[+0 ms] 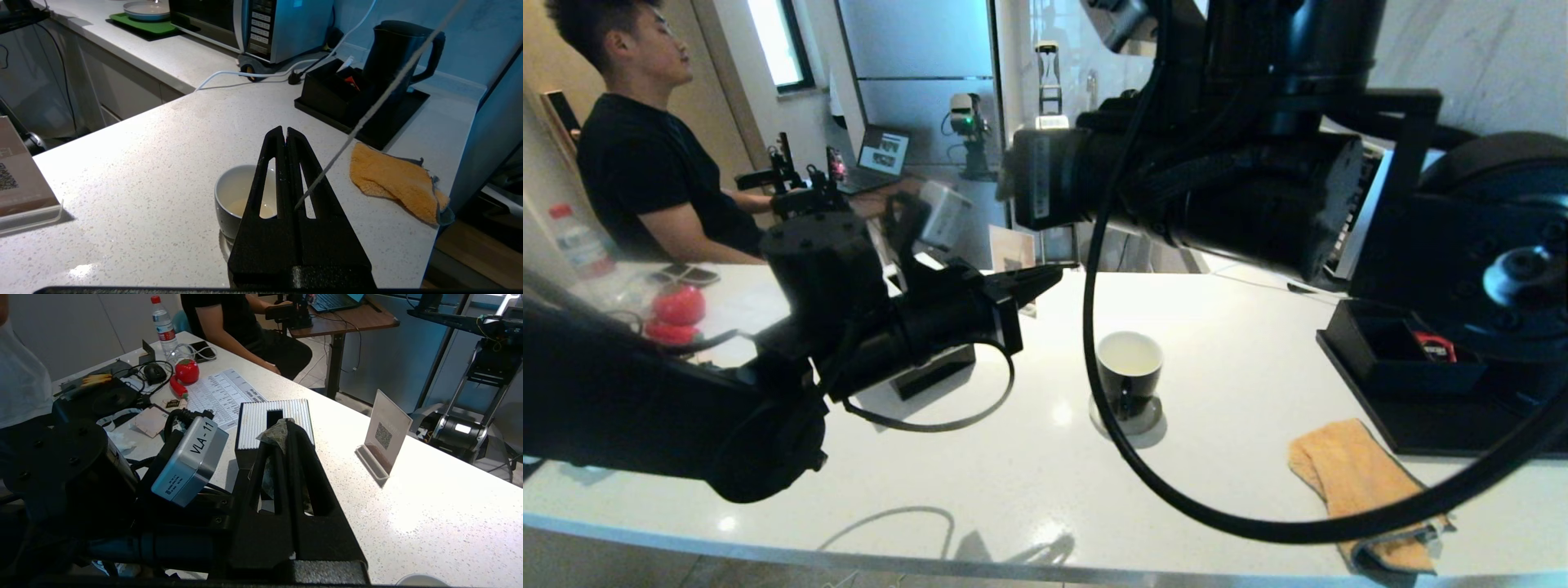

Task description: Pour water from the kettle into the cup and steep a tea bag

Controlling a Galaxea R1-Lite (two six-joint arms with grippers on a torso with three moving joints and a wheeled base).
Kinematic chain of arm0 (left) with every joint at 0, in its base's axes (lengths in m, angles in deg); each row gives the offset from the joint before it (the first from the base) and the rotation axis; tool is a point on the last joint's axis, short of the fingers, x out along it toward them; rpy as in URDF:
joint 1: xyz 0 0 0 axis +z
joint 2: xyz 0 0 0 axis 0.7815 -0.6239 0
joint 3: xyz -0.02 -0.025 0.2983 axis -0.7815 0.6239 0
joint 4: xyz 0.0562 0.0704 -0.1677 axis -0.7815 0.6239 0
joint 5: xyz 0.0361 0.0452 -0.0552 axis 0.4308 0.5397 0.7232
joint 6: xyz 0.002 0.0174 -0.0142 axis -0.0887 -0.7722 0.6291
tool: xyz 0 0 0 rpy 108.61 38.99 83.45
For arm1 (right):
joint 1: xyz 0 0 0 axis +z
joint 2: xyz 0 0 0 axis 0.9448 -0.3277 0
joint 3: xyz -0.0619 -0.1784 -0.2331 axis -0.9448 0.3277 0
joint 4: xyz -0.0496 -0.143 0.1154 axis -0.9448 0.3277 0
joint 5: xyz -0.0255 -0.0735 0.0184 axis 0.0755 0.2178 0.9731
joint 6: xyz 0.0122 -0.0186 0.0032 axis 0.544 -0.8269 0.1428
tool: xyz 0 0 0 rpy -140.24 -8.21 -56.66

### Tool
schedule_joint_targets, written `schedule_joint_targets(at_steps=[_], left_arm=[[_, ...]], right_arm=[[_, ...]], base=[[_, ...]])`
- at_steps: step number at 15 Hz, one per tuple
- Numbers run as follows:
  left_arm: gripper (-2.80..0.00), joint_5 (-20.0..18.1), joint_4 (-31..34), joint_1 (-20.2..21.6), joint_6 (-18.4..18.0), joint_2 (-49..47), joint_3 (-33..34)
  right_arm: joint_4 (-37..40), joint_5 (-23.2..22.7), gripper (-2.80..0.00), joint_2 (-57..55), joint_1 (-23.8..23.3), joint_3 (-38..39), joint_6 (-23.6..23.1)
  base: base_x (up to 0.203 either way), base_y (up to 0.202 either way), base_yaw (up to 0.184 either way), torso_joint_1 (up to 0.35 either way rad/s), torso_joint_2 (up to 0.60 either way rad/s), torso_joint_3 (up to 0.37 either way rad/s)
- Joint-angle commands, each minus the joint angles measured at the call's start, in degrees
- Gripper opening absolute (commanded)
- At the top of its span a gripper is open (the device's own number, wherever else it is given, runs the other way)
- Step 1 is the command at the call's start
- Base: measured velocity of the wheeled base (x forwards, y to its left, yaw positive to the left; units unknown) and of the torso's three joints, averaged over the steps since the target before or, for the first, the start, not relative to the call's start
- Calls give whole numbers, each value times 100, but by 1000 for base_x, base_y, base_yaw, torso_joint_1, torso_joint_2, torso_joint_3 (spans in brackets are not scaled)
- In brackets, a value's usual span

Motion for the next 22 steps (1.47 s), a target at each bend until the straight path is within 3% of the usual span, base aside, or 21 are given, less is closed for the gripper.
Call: schedule_joint_targets(at_steps=[1, 4, 12, 17, 22], left_arm=[[-280, -8, -36, 24, 6, 26, 4], [-280, -3, -33, 33, 14, 34, 4], [-280, -11, -33, 59, 6, 17, 13], [-280, -3, -42, 59, 6, 8, 22], [-280, -3, -42, 42, 6, 8, 48]], right_arm=[[-14, 97, -280, 8, 0, 3, 4], [-34, 148, -280, 102, 0, 188, 4], [-551, 231, -280, 713, 0, 1706, -5], [-1377, 242, -280, 726, 0, 2661, -5], [-1717, 233, -280, 537, 18, 2829, -5]], base=[[0, 0, 0, 0, 0, 0], [0, 0, 0, 0, 0, 0], [0, 0, 0, 0, 0, 0], [0, 0, 0, 0, 0, 0], [0, 0, 0, 0, 0, 0]])
